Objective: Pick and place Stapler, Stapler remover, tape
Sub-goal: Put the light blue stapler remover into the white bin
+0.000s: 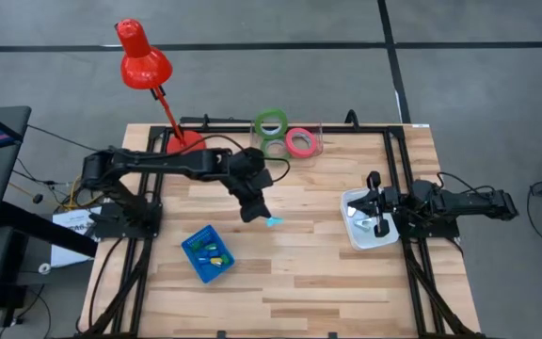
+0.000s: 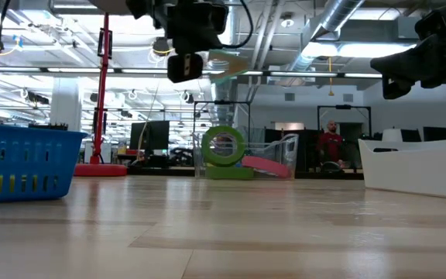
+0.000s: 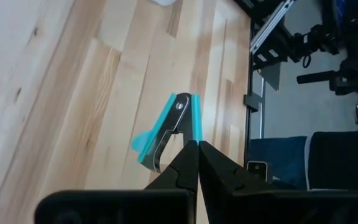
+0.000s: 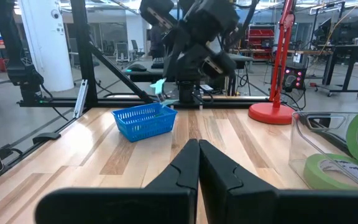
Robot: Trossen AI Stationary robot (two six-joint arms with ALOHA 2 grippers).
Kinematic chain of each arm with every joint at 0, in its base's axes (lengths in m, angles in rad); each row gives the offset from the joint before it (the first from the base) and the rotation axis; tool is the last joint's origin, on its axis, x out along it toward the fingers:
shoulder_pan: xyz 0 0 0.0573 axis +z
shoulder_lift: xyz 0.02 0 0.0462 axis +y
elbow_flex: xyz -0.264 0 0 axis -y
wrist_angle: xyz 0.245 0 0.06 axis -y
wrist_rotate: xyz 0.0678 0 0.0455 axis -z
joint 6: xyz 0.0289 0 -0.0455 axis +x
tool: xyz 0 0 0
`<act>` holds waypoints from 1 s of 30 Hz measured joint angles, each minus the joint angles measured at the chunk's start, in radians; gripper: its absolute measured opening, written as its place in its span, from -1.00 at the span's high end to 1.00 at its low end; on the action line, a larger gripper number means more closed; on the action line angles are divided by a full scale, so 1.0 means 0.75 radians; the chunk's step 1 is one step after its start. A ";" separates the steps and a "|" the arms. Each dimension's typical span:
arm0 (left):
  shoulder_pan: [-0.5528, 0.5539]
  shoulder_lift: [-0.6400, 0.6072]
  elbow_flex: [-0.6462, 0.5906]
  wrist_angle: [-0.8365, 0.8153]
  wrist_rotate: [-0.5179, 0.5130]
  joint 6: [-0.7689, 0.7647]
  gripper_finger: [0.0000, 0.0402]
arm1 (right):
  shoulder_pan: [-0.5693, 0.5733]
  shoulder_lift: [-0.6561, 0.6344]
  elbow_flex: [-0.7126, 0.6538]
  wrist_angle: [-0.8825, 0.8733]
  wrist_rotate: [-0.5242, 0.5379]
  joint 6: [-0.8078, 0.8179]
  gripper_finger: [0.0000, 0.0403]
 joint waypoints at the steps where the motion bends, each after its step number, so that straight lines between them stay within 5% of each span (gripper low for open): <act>1: 0.000 0.006 0.012 0.003 -0.001 0.004 0.99 | 0.001 0.000 0.000 0.000 0.000 0.000 1.00; 30: 0.009 0.009 0.027 0.244 -0.004 -0.024 0.99 | 0.000 0.000 0.000 0.000 0.000 0.000 1.00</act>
